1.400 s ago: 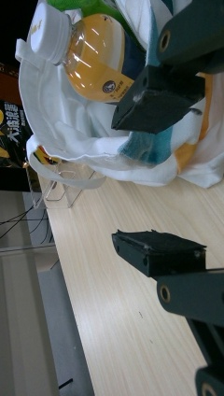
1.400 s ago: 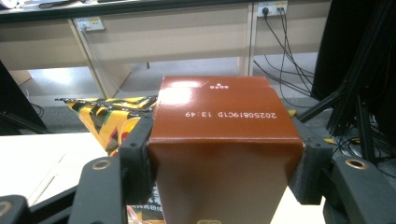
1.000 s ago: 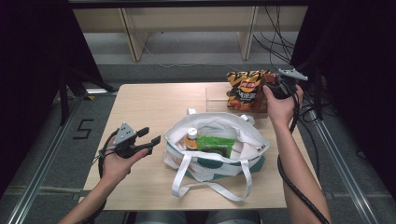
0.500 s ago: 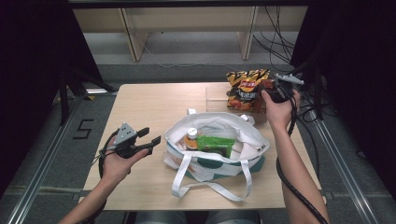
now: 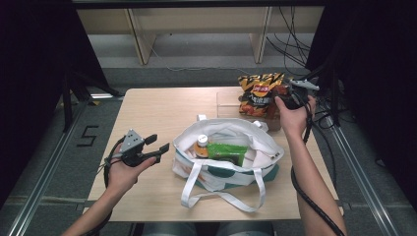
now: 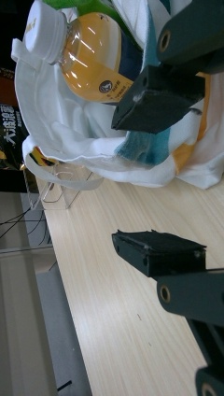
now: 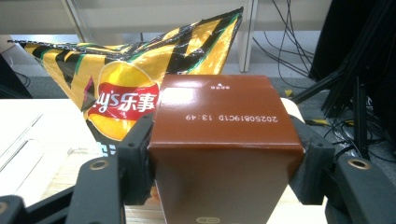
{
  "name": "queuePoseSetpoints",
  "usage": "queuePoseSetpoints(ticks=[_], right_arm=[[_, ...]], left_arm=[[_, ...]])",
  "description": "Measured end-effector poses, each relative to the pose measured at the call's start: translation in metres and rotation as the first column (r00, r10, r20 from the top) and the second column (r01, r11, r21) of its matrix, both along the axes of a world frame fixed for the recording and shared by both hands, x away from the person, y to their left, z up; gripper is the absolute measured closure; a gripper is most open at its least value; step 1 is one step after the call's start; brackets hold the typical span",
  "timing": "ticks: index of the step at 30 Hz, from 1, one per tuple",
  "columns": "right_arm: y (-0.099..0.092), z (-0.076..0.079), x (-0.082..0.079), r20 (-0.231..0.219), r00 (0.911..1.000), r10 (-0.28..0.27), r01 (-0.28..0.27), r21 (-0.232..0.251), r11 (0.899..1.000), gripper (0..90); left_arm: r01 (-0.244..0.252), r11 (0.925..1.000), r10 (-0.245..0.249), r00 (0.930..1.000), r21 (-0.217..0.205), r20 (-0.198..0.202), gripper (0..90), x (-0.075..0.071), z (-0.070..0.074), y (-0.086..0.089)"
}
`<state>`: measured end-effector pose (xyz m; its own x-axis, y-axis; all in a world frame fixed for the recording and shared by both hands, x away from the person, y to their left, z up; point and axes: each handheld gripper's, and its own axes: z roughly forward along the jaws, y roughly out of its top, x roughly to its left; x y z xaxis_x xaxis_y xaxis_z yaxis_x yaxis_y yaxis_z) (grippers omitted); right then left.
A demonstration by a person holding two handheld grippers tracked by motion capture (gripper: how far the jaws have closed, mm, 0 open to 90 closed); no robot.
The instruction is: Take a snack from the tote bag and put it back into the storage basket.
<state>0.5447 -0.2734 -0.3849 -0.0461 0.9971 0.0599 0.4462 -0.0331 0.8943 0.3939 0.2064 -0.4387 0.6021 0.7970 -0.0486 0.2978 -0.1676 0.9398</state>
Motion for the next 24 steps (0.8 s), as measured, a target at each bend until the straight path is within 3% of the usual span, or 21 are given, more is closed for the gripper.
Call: queuePoseSetpoints(ticks=[1, 3, 9, 15, 24], right_arm=[[-0.002, 0.0, 0.001, 0.003, 0.9999, 0.014, -0.014, -0.017, 1.0, 36.9], [0.001, 0.001, 0.0, -0.019, 0.9998, 0.002, -0.001, 0.011, 1.0, 35.8], [0.003, 0.002, -0.001, -0.028, 0.9996, -0.009, 0.009, -0.003, 1.0, 28.6], [-0.001, 0.003, -0.003, -0.006, 0.9999, 0.013, -0.013, -0.026, 1.0, 25.7], [0.001, 0.012, -0.016, 0.001, 1.0, 0.01, -0.01, 0.006, 1.0, 25.8]], left_arm=[[0.0, 1.0, 0.0, 1.0, 0.0, 0.0, 38.5, 0.0, 0.0, 0.0], [0.001, 1.0, -0.001, 1.0, 0.0, -0.001, 38.6, 0.0, 0.0, 0.0], [0.0, 1.0, 0.0, 1.0, 0.005, 0.001, 38.6, 0.0, 0.001, 0.0], [-0.001, 1.0, 0.001, 1.0, -0.001, -0.001, 38.5, 0.0, 0.001, -0.001], [0.005, 1.0, -0.005, 1.0, -0.006, 0.004, 38.5, 0.0, 0.001, -0.001]])
